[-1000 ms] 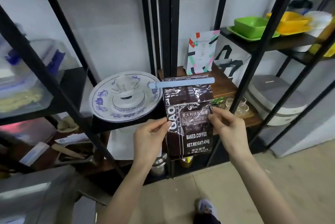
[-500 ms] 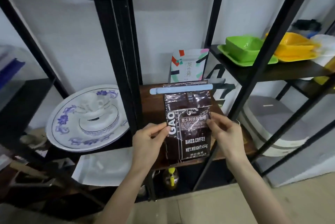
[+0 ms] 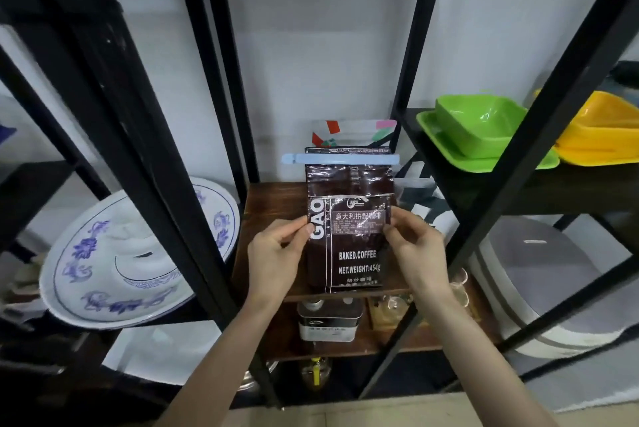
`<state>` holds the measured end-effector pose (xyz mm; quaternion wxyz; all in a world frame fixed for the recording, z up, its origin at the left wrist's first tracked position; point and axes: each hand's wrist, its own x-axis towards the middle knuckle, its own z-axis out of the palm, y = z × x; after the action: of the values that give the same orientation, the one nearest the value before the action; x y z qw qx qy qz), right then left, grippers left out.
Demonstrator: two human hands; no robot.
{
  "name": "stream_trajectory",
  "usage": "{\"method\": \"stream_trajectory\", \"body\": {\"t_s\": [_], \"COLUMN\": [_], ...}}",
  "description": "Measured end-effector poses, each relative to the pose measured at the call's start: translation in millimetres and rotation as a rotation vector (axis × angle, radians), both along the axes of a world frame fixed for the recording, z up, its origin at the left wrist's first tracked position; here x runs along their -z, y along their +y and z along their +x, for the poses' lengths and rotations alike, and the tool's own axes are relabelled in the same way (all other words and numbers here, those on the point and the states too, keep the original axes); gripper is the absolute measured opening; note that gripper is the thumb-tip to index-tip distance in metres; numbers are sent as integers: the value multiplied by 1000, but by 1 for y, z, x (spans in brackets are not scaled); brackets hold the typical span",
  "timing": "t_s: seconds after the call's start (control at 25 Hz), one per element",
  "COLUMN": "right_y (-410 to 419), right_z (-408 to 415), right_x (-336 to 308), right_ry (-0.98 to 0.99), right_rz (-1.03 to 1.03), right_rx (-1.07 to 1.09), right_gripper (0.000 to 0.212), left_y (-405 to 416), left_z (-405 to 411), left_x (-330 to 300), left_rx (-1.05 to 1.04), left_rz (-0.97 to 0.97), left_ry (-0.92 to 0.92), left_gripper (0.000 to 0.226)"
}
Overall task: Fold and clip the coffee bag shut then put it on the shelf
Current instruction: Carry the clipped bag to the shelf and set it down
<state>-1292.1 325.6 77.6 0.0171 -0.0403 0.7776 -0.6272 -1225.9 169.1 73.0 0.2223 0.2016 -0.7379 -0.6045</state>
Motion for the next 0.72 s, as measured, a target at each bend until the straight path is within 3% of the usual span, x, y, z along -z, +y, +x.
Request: {"method": "stream_trajectory", "body": {"t_s": [0.4,0.52,0.72], "right_y": [-28,-33,-32], "right_z": [-70,-80,-86], "right_x": [11,13,28], "right_ry": [22,30,32], "right_rz": [-164,-126,-8], "right_rx": [140,141,119], "right_gripper": [23,25,26], "left_y": [-3,-6,-3], "left_z": [-77,-88,-96], "left_x": [-1,8,17], "left_rx": [-108,-116,-102], "left_rz": [-121,-73,-159], "left_ry": [69,66,-4], "left_gripper": [27,28,27]}}
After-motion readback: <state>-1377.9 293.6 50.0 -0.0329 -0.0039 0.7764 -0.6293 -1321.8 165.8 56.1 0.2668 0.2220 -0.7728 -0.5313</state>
